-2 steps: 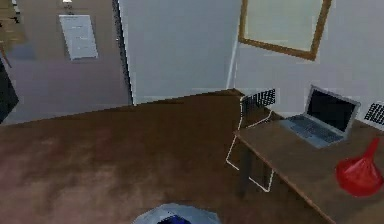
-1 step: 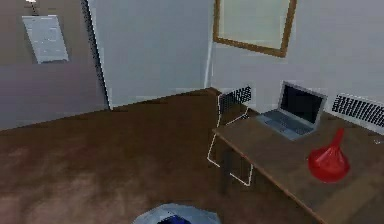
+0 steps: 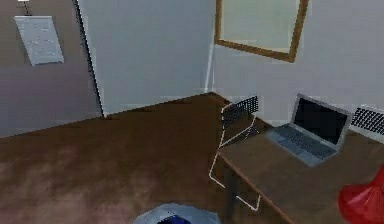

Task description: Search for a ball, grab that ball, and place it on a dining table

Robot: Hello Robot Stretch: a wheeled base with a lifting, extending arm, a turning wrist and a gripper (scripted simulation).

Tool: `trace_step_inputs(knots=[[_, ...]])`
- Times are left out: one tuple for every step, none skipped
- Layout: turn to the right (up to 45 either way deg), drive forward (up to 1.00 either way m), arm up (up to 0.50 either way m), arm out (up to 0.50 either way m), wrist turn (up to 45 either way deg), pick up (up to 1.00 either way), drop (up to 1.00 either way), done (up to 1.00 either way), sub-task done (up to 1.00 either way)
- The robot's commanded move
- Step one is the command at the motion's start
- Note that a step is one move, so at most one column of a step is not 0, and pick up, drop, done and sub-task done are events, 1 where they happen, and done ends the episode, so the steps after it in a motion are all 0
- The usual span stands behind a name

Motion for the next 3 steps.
trace_step_inputs(knots=[[-45.0,0.00,0.00,0.00,0.0,0.00,0.00,0.00,0.00],[-45.0,0.00,0.00,0.00,0.0,0.00,0.00,0.00,0.00],[-45.0,0.00,0.00,0.00,0.0,0.00,0.00,0.00,0.00]])
